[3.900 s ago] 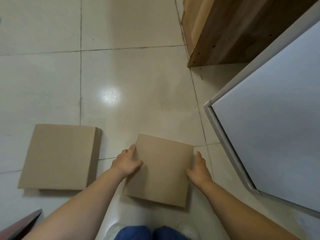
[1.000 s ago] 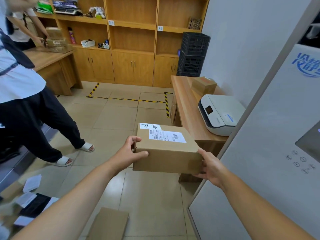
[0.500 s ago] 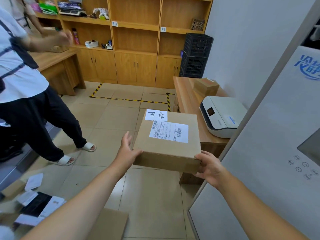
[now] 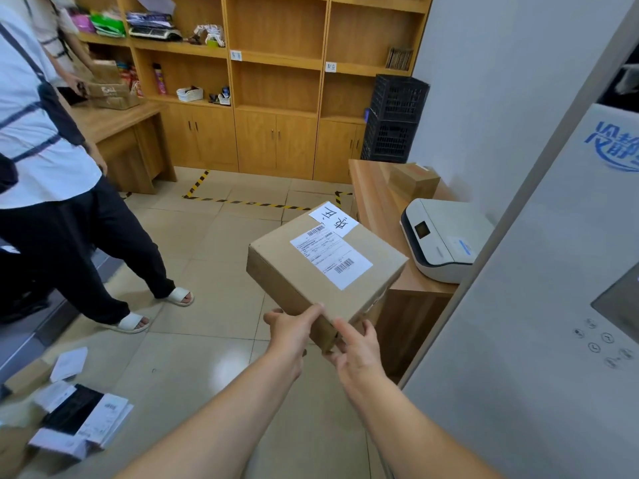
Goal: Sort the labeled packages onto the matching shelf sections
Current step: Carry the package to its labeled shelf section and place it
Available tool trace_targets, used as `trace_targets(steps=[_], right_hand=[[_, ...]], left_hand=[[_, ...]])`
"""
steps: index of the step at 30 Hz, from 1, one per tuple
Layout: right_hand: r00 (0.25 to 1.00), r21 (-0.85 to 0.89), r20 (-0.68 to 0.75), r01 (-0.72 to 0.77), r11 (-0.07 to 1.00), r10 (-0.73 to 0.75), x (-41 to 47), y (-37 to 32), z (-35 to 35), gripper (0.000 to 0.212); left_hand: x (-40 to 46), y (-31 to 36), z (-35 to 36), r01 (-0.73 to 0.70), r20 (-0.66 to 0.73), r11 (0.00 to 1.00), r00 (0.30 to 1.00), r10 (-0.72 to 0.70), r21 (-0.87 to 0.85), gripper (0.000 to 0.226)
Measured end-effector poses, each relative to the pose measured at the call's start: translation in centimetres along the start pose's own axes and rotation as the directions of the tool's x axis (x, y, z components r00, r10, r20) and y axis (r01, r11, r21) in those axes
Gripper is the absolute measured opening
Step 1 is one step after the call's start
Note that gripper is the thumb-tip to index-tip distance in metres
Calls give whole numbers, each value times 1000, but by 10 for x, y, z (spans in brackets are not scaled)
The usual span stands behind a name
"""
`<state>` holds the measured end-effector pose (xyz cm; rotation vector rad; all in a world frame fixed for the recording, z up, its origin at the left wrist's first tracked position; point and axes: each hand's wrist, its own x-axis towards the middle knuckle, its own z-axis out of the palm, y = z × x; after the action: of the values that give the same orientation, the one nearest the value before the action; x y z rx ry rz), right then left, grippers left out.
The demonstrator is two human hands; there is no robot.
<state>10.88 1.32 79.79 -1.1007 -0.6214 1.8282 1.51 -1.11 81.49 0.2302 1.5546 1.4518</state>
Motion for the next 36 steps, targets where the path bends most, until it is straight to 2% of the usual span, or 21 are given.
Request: trace_targets(steps=[5, 9, 12, 14, 17, 21, 24, 27, 34, 36], right_hand=[[998, 3, 43, 36, 999, -36, -7, 6, 11, 58], [996, -171, 80, 59, 984, -46, -9, -1, 8, 73], [991, -225, 1, 128, 966, -131, 0, -26, -7, 96], [978, -242, -59, 178, 954, -198, 10, -46, -21, 101], [958, -352, -60, 242, 904, -280, 15, -69, -37, 91], [957, -478, 47, 273, 835, -286, 14, -82, -43, 79], [964, -509, 131, 265, 819, -230, 11, -79, -34, 77], [962, -533, 168, 271, 802, -214, 7, -69, -24, 77], [959, -522, 136, 283, 805, -249, 10, -49, -1, 75], [959, -514, 123, 281, 811, -254, 17, -43, 7, 76]], left_hand=[[-5, 4, -2, -50, 52, 994, 997, 55, -94, 57], [1, 10, -15, -83, 68, 989, 994, 91, -119, 60], [8, 18, -33, -108, 89, 988, 989, 118, -106, 63], [13, 25, -48, -130, 114, 988, 984, 139, -81, 61], [21, 34, -70, -156, 150, 986, 975, 163, -55, 61], [30, 45, -92, -173, 206, 985, 963, 175, -26, 70], [35, 50, -99, -186, 252, 983, 951, 180, -2, 76], [40, 54, -104, -215, 295, 977, 934, 199, 20, 73], [61, 68, -114, -292, 374, 955, 892, 253, 49, 57], [69, 72, -116, -310, 368, 948, 891, 265, 68, 60]])
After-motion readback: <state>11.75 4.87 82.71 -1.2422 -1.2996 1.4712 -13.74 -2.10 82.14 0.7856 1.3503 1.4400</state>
